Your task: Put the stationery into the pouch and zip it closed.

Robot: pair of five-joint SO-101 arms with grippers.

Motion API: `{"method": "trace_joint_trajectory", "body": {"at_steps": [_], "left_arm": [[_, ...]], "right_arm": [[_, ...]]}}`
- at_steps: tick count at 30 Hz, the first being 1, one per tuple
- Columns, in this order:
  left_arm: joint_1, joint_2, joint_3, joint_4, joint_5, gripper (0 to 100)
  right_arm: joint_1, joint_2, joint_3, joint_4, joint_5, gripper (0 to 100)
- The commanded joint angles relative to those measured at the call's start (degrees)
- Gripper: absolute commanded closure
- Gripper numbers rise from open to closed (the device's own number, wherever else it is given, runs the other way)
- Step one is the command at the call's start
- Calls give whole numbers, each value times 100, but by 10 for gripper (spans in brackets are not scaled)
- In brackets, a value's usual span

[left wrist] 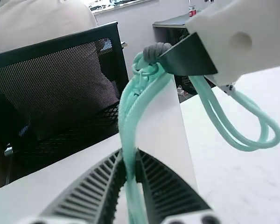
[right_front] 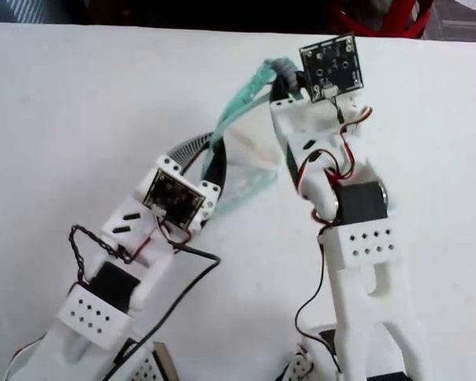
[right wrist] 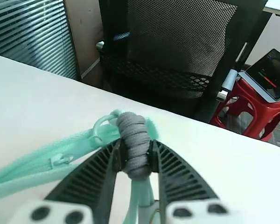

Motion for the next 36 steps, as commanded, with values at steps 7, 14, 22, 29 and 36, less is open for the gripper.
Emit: {"method": "trace_joint_trajectory", "body": {"at_steps": [7,14,22,29,36], "left_arm": [[75,48,255,70,-18,977],[57,48,255,70,-18,977],[48,48,255,70,-18,977],[48,48,255,70,-18,977],[48,48,255,70,-18,977]], "right_arm": [[840,13,-387,-40,26,979],[1253,57,-387,-374,26,979],[1692,57,-387,-611,35,979],[1833,4,-387,-734,0,979],[1903,66,-387,-989,-9,979]]}}
